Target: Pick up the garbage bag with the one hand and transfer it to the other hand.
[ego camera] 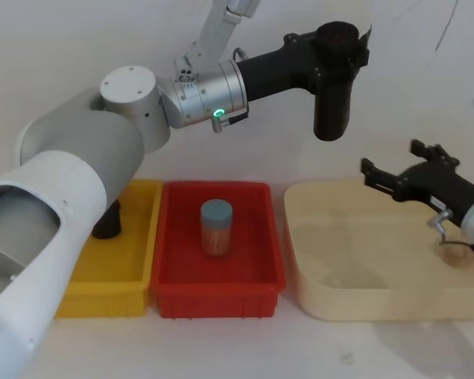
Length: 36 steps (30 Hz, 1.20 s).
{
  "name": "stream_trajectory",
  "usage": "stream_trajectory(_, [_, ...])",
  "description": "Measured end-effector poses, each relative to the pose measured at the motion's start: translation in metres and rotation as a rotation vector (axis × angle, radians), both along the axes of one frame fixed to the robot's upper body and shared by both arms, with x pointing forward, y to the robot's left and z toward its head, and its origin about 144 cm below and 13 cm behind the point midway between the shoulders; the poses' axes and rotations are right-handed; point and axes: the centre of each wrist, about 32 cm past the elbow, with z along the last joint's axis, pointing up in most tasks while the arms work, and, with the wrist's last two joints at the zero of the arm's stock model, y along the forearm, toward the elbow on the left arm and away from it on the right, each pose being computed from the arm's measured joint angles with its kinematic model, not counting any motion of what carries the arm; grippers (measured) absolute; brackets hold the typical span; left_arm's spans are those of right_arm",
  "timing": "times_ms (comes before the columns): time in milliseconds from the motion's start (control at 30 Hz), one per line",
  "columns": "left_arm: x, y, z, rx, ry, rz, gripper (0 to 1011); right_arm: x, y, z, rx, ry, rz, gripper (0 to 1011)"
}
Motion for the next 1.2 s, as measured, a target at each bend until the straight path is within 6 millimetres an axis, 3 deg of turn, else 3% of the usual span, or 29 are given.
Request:
stream_trajectory(433, [0.0, 0.0, 0.0, 0.0, -0.001, -0.001, 522, 0.021, 0.033, 0.012, 0.094, -0.066, 0.129, 999])
stream_trajectory(1200, [0.0, 0.0, 0.0, 0.001, 0.0, -0.001, 521, 0.057, 0.065, 0.012, 0.098, -0.142, 0.082, 999])
